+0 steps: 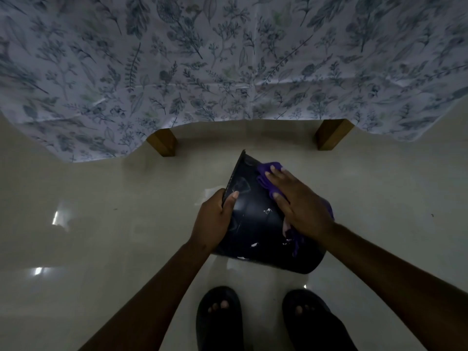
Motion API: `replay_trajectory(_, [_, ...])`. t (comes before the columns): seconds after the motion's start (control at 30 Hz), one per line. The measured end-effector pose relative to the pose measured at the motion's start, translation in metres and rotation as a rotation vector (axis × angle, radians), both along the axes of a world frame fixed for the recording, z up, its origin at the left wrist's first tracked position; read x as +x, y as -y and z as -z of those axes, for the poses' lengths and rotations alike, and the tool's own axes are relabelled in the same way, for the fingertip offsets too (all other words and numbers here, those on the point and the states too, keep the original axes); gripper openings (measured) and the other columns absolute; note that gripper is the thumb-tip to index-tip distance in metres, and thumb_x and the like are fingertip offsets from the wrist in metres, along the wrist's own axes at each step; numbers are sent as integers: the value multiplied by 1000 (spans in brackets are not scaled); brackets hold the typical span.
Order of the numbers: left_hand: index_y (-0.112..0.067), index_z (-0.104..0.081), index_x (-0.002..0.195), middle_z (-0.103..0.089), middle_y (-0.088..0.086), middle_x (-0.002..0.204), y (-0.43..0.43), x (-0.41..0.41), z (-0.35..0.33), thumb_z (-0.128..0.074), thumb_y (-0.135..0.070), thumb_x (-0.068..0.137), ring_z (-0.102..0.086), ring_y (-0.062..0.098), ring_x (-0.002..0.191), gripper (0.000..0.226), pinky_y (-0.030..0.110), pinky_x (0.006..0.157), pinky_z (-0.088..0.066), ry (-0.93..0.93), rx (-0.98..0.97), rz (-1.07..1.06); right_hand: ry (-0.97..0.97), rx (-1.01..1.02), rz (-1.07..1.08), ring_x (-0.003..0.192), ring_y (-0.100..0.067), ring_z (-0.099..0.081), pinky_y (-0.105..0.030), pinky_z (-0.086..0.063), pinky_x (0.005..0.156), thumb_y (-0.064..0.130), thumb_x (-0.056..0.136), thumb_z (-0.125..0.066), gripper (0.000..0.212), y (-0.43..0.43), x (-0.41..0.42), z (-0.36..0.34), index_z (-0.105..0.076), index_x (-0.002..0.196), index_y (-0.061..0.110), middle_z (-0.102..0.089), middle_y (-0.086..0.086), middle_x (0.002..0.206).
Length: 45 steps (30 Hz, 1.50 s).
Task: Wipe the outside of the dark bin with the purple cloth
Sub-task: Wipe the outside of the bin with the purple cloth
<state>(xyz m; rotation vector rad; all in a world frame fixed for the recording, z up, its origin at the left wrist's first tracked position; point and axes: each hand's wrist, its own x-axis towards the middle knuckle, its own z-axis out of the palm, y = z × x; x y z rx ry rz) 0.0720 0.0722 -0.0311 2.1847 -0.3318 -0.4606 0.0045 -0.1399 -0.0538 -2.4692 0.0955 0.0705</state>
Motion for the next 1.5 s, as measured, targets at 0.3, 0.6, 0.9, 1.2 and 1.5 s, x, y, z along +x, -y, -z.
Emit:
replay_trajectory(0.3, [-16,-60,94,-65,-5,84,-7,5,0,-41,-39,100,-63,13,80,30,26,72,-49,-22,14,34,-98,25,162,148,-14,-16,-30,-17,118,38,102,-35,55,-30,-20,-10,-23,152,20,-22,3,160])
replay_trajectory(0.6, [-12,-61,98,-67,1,87,-13,-5,-1,-39,-37,100,-64,16,81,33,29,74,-51,1,4,19,-159,42,161,143,-21,-30,-36,-24,113,32,105,-29,46,-12,23,4,-32,150,22,-32,-2,157])
replay_trajectory(0.9, [-16,-56,87,-63,1,79,-8,4,5,-38,-35,101,-60,17,73,30,28,64,-46,-11,64,5,-29,-266,13,150,-21,-6,-42,-14,114,41,101,-20,53,-75,-56,-1,-16,152,27,-14,6,161])
replay_trajectory(1.2, [-9,-60,98,-68,8,90,-2,10,1,-37,-40,101,-64,22,83,39,41,79,-53,-38,64,18,-153,-6,301,138,-25,-40,-42,-31,113,33,103,-36,46,-23,32,6,-38,147,18,-43,-5,150])
replay_trajectory(1.5, [-9,-61,98,-68,9,91,15,23,3,-36,-39,102,-64,23,81,39,35,76,-51,-43,47,22,6,-306,-40,150,-21,-8,-43,-13,118,45,102,-13,52,-74,-57,14,-19,151,30,-19,4,161])
